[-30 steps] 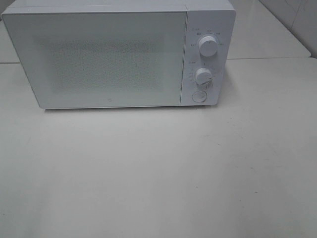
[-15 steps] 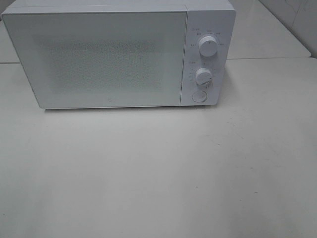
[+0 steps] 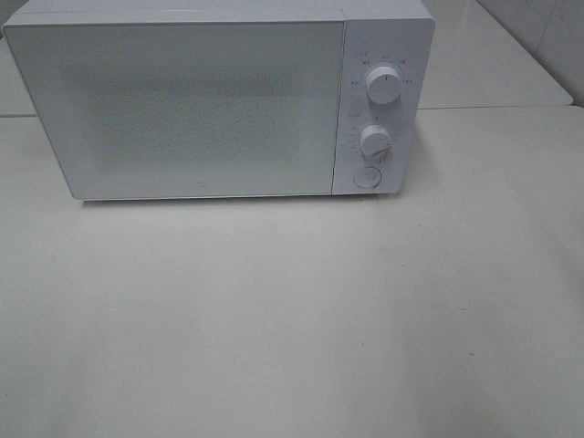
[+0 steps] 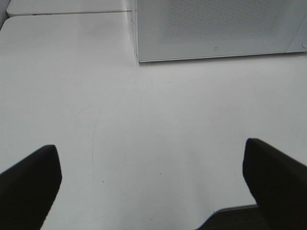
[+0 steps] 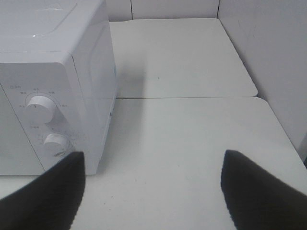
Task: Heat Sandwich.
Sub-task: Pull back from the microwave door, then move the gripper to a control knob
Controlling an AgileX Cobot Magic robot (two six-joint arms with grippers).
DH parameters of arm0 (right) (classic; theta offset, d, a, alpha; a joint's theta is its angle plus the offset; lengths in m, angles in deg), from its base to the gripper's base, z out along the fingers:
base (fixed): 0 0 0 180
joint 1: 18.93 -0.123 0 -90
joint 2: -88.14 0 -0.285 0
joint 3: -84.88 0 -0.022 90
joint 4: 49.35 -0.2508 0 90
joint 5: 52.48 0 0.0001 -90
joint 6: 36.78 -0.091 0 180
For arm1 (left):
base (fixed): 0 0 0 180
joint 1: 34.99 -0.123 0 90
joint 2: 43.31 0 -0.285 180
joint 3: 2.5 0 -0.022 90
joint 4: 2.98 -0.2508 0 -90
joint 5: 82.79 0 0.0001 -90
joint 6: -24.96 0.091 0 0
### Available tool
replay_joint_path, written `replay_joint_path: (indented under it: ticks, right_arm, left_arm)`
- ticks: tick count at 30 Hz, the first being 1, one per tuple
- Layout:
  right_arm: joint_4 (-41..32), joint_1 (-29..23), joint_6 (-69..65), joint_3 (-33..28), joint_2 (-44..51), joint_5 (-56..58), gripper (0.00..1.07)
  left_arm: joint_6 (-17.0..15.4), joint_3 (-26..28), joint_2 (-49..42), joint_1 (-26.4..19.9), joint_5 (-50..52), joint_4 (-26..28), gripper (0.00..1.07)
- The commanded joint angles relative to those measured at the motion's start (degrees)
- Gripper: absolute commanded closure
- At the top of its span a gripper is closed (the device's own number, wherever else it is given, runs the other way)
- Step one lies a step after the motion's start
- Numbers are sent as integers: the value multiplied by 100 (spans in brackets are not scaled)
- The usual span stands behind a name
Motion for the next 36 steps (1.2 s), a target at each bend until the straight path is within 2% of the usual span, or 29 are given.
replay_joint_path:
  ticks: [1, 10, 13, 14, 16, 20, 23, 25, 30, 34, 36]
  right_arm:
    - [29, 29, -155, 40, -372, -556, 31]
    - [80, 11, -212, 23, -1312, -1822, 31]
    - [23, 11, -86, -252, -1679, -2802, 31]
    - [23, 11, -86, -252, -1679, -2802, 31]
    - [-315, 11, 178, -481, -1948, -3329, 31]
    - [-676, -103, 607, -653, -2131, -3638, 31]
    - [-1266, -487, 1467, -859, -2275, -4074, 31]
    - [-1404, -579, 1616, -894, -2309, -4137, 31]
    - [-2487, -1215, 2286, -934, -2590, -4423, 31]
    - [-2750, -1524, 2492, -934, -2871, -4744, 31]
    - [-3042, -1885, 2550, -934, -3146, -5099, 31]
  left_arm:
    - [-34, 0, -138, -29, 52, 46, 9]
    - [-29, 0, -138, -29, 52, 46, 9]
    - [-29, 0, -138, -29, 52, 46, 9]
    - [-29, 0, -138, -29, 52, 46, 9]
    - [-29, 0, -138, -29, 52, 46, 9]
    - [-29, 0, -138, -29, 52, 46, 9]
    - [-29, 0, -138, -29, 52, 46, 9]
    - [-29, 0, -138, -29, 52, 46, 9]
    - [-23, 0, -138, -29, 52, 46, 9]
    - [-23, 0, -138, -29, 52, 46, 9]
    - [-23, 0, -138, -29, 52, 46, 9]
